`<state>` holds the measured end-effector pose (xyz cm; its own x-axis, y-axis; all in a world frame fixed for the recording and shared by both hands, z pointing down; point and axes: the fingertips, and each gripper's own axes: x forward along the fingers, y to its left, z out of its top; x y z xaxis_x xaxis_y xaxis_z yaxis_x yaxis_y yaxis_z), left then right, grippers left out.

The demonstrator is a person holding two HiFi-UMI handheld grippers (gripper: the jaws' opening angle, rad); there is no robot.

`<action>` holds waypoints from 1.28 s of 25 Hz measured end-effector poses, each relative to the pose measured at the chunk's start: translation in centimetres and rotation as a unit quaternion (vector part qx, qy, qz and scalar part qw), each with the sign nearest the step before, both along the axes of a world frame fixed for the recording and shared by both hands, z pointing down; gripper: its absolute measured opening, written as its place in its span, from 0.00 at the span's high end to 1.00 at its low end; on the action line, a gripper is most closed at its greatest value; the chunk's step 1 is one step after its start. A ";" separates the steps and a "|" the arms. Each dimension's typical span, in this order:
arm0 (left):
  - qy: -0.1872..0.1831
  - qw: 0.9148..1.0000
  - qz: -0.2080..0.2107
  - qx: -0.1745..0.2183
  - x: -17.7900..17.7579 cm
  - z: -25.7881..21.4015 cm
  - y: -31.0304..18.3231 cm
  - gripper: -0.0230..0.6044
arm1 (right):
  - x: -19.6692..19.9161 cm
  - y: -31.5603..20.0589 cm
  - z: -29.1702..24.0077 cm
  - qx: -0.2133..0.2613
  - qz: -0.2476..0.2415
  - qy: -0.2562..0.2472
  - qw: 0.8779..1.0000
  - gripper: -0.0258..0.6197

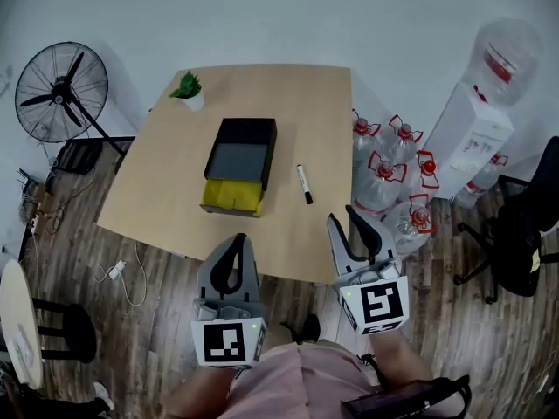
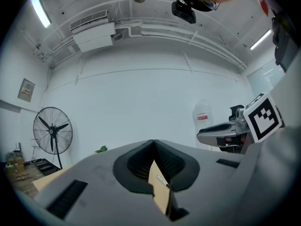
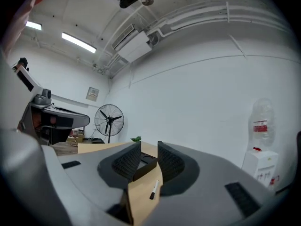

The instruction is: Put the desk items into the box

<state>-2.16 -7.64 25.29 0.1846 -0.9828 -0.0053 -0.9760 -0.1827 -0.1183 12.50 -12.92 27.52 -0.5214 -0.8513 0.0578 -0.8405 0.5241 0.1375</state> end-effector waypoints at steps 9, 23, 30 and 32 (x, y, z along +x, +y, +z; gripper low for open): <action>0.023 0.999 -0.009 -0.038 -2.9 2.8 -5.6 0.95 | -2.6 -5.9 3.0 -0.033 0.002 0.019 0.999 0.79; 0.051 0.992 0.014 -0.115 -7.0 10.0 -16.1 0.95 | -6.2 -15.4 14.3 -0.151 0.024 0.067 0.986 0.78; 0.042 0.986 0.024 -0.162 -7.5 13.8 -19.7 0.95 | -6.0 -17.4 20.8 -0.225 0.031 0.084 0.970 0.78; 0.042 0.984 0.022 -0.174 -7.9 14.9 -20.2 0.95 | -5.9 -17.6 22.5 -0.242 0.034 0.087 0.966 0.78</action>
